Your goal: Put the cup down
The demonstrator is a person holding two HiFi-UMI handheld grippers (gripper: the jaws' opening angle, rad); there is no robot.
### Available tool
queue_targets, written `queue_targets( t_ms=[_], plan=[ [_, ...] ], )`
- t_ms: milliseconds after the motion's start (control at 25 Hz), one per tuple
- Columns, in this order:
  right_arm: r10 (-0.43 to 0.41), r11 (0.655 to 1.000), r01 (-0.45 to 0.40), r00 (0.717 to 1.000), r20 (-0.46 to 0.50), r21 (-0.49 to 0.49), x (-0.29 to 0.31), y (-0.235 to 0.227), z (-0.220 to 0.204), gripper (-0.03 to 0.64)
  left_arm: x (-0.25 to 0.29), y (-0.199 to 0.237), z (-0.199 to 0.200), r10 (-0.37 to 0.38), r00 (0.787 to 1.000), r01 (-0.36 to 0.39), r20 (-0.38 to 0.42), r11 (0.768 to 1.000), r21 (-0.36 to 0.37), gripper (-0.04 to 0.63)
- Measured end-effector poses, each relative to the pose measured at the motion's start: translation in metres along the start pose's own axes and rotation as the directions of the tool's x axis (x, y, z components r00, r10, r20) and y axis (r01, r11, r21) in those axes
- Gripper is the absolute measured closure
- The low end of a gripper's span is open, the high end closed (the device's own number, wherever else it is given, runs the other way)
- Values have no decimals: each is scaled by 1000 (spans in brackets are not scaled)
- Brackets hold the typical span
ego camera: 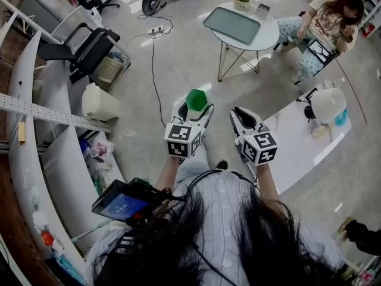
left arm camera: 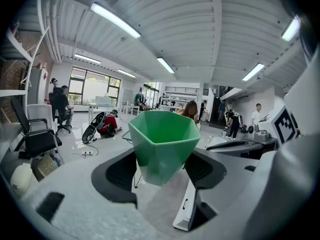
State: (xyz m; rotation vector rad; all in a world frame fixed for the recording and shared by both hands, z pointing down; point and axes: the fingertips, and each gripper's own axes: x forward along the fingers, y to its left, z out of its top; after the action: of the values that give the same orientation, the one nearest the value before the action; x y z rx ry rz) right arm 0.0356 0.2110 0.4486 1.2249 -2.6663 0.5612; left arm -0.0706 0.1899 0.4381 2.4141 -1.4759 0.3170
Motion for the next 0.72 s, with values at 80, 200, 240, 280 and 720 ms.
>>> queue_targets(
  t_ms=[80, 200, 240, 280, 720],
  plan=[
    [0, 1000, 0, 1000, -10, 8, 15, -2, 3, 546, 12, 12, 5, -10, 1000, 10, -1, 1000, -6, 282],
    [3, 1000, -2, 1000, -21, 17, 37, -6, 11, 546, 33, 27, 18, -27, 1000, 27, -6, 1000, -8, 282],
    [2, 1000, -2, 1000, -23, 19, 44, -7, 15, 546, 40, 31, 22, -34, 999, 34, -9, 999, -7, 282],
    [1, 1000, -1, 1000, -25, 21, 51, -9, 18, 546, 48, 35, 27, -41, 999, 41, -12, 999, -5, 282],
    [-36, 997, 40, 998, -53, 72, 126, -50, 39, 545, 135, 79, 57, -115, 992, 116, -58, 993, 13, 282]
  ],
)
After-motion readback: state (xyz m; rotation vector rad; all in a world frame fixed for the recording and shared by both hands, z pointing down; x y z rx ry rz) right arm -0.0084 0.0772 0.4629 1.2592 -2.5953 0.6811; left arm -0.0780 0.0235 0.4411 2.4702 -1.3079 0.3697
